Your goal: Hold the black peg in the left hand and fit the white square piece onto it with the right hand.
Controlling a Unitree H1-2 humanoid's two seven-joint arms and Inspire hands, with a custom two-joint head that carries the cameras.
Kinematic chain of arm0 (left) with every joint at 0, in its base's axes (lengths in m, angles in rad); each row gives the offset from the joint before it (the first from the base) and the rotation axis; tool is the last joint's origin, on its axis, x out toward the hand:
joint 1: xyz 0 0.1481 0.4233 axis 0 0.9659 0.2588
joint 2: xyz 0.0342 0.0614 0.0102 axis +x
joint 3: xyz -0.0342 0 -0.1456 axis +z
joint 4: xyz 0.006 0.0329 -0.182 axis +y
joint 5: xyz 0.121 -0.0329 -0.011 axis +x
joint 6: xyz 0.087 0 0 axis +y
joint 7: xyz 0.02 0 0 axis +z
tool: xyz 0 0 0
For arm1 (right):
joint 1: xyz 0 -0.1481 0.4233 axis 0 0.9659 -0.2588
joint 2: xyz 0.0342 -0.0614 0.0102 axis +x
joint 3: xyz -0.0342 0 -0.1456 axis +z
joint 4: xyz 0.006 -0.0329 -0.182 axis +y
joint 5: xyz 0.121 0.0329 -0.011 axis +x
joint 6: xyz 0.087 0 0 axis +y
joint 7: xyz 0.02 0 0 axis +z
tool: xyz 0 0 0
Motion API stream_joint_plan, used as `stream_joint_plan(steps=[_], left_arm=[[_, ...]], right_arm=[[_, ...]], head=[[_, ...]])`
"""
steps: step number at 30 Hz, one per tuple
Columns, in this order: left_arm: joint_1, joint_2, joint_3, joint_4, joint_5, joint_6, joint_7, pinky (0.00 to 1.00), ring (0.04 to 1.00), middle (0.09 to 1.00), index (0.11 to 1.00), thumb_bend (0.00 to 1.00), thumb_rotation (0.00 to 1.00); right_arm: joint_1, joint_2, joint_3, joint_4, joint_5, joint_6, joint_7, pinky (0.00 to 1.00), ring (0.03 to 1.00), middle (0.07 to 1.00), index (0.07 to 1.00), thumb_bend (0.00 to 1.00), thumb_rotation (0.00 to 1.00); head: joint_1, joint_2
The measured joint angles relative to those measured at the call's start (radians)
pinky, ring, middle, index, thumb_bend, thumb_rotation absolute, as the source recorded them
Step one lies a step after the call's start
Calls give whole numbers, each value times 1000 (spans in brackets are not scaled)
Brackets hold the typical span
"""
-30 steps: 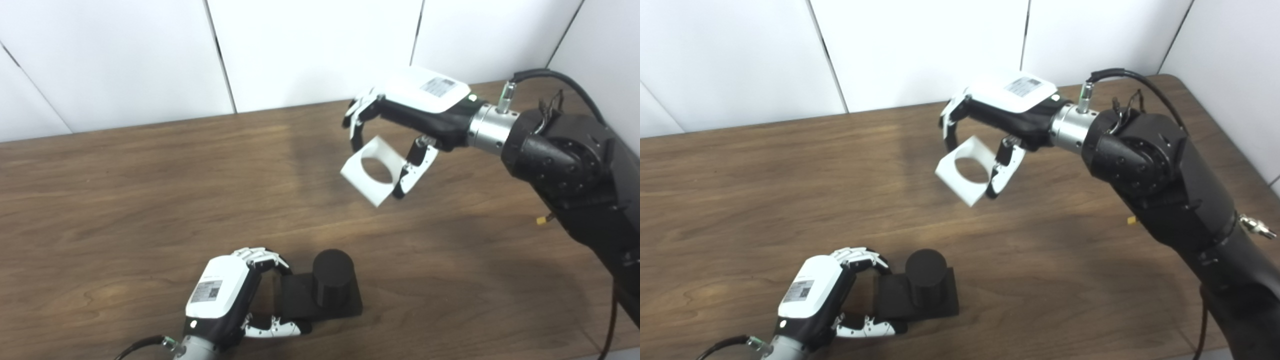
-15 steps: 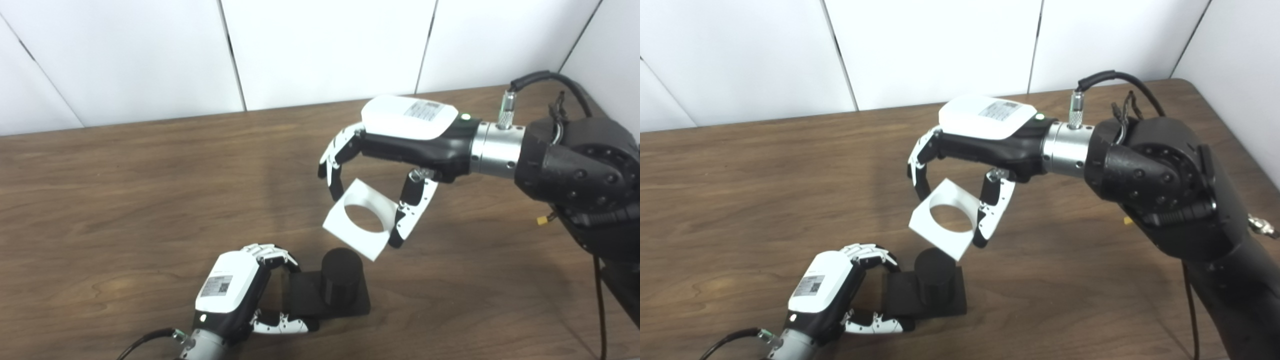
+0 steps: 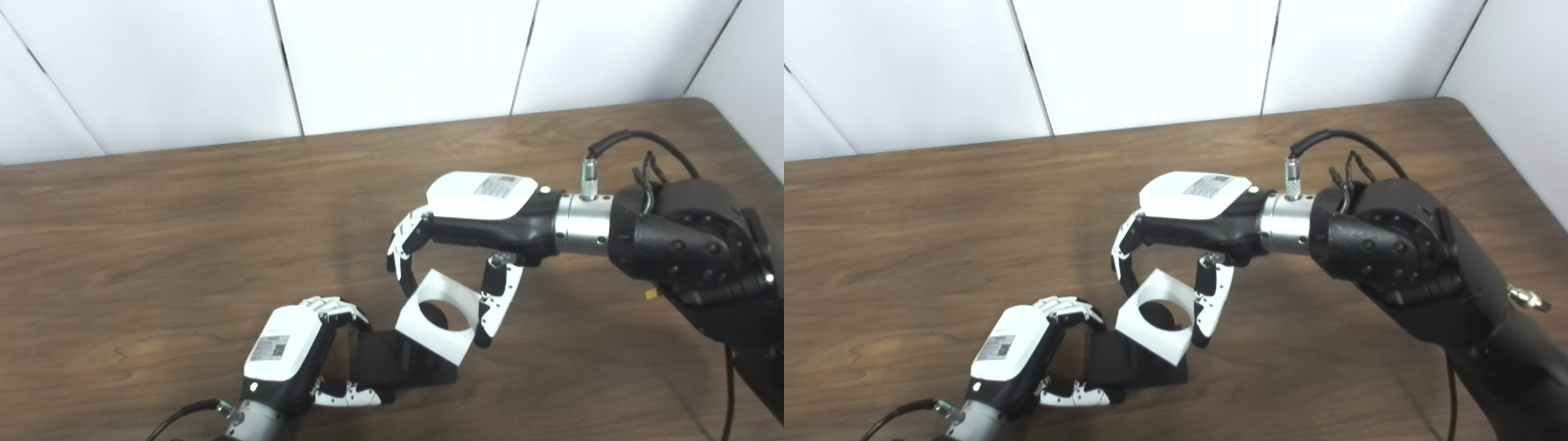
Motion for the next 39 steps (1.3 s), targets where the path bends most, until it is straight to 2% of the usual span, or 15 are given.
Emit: stream_joint_plan(steps=[10, 17, 39], left_arm=[[-3, -2, -7, 1, 2, 5, 0, 835, 795, 727, 486, 522, 54], [-3, -8, -8, 2, 3, 6, 0, 832, 794, 726, 486, 522, 54], [-6, -10, -11, 4, 12, 7, 0, 828, 789, 722, 486, 522, 55]], right_arm=[[18, 35, 6, 7, -15, -85, -36, 726, 830, 736, 482, 522, 124], [21, 47, 5, 9, -27, -121, -49, 755, 841, 738, 481, 522, 125], [24, 55, 9, 1, -34, -139, -34, 768, 852, 731, 481, 523, 127]], head=[[8, -3], [11, -2], [17, 8]])
